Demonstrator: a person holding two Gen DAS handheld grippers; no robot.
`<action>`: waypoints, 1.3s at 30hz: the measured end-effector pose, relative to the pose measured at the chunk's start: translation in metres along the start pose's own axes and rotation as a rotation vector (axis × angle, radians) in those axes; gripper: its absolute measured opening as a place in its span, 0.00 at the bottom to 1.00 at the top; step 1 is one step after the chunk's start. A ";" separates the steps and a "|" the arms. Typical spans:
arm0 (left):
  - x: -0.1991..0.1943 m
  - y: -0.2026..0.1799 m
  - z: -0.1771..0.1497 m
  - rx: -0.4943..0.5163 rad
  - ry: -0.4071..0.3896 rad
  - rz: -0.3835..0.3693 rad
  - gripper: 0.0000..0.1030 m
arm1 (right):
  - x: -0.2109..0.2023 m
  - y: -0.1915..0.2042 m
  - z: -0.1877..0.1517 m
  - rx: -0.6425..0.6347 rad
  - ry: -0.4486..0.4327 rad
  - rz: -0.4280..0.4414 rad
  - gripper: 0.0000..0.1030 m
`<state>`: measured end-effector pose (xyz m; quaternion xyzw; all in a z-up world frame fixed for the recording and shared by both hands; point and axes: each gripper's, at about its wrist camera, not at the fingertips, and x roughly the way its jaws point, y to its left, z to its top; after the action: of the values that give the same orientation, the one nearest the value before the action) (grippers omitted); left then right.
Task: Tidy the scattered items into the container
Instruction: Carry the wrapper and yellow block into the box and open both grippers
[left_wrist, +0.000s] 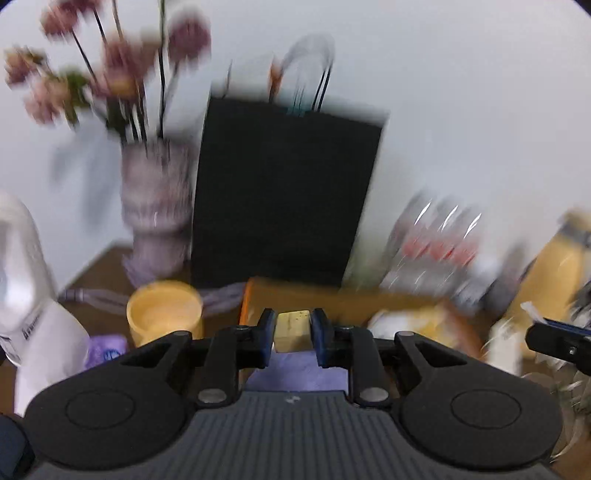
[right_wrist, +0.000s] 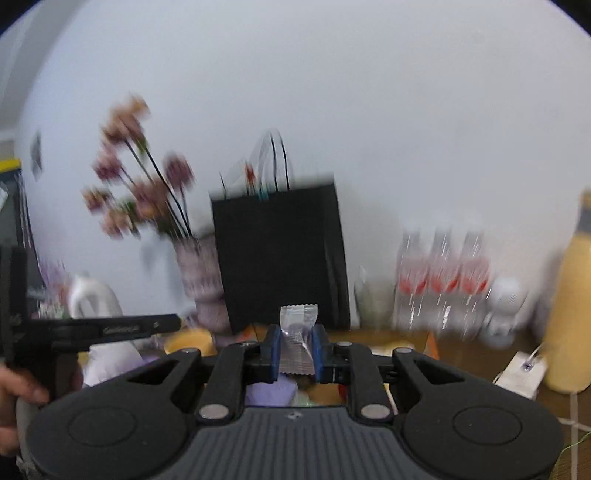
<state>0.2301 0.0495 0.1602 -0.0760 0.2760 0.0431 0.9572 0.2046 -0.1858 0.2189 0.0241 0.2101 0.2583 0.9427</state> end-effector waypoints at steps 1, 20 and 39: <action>0.020 -0.003 -0.001 0.011 0.043 0.038 0.21 | 0.024 -0.004 0.002 0.005 0.072 0.003 0.16; 0.156 -0.009 -0.003 0.127 0.532 0.116 0.32 | 0.230 -0.041 -0.035 0.107 0.710 -0.124 0.32; 0.052 -0.032 0.047 0.080 0.432 0.135 0.97 | 0.125 -0.050 0.041 0.127 0.543 -0.171 0.71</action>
<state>0.3028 0.0276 0.1753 -0.0271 0.4803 0.0788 0.8732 0.3421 -0.1642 0.2005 -0.0048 0.4716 0.1612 0.8669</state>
